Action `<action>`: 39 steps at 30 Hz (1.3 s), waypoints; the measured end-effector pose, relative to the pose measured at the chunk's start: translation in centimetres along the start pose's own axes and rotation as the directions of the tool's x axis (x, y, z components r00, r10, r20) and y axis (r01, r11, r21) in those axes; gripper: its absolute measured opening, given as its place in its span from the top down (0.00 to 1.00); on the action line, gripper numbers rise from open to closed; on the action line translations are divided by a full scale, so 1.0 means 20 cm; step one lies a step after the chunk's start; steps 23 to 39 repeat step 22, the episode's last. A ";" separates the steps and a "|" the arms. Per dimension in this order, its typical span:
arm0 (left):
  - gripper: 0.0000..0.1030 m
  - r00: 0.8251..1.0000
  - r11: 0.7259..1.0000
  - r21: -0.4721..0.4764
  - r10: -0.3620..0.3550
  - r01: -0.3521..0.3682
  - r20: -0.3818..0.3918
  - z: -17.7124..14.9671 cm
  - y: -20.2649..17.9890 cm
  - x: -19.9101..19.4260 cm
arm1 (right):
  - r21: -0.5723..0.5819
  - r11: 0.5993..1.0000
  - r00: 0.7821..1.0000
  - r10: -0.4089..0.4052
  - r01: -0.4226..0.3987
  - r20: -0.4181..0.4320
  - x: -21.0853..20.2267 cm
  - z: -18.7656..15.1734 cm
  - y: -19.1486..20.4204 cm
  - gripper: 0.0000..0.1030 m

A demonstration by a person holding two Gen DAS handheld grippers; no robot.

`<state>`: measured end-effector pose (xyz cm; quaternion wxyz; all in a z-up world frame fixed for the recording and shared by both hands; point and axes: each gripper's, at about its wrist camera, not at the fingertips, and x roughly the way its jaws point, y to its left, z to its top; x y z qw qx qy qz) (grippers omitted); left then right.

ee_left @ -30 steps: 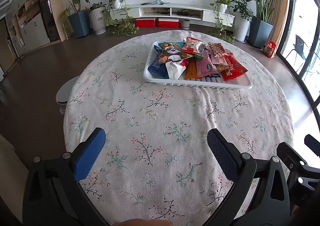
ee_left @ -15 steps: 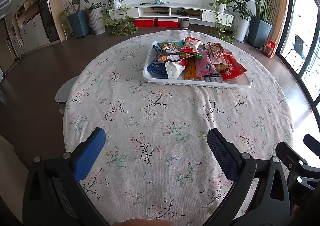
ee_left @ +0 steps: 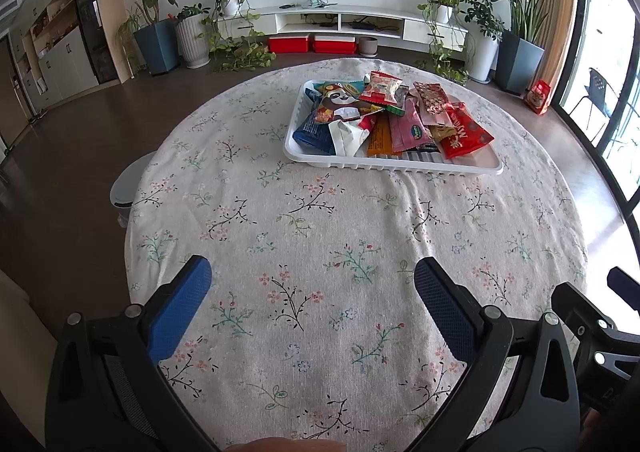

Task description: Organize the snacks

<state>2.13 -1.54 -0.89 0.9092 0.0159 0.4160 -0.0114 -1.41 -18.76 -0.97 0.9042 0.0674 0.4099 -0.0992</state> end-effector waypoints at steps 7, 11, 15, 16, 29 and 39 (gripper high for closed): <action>0.00 1.000 1.000 0.001 0.000 0.000 0.000 0.00 0.00 0.00 | 0.001 1.000 1.000 -0.001 0.001 0.001 0.00 0.00 0.00 0.00; 0.00 1.000 1.000 0.003 -0.001 0.001 -0.002 0.00 0.00 0.01 | 0.001 1.000 1.000 -0.001 0.001 0.000 0.00 0.01 0.00 0.00; 0.00 1.000 1.000 -0.004 -0.006 0.006 -0.005 -0.01 0.00 0.01 | 0.001 1.000 1.000 -0.002 0.002 -0.002 0.00 0.00 0.00 0.00; 0.00 1.000 1.000 -0.012 -0.006 0.005 -0.006 -0.01 0.01 0.01 | 0.000 1.000 1.000 -0.001 0.001 -0.003 0.00 0.01 0.00 0.00; 0.00 1.000 0.999 -0.039 0.003 -0.003 -0.021 -0.02 0.05 0.06 | 0.000 1.000 1.000 0.001 -0.001 -0.005 0.00 -0.01 0.00 0.00; 0.00 1.000 0.999 -0.039 0.003 -0.003 -0.021 -0.02 0.05 0.06 | 0.000 1.000 1.000 0.001 -0.001 -0.005 0.00 -0.01 0.00 0.00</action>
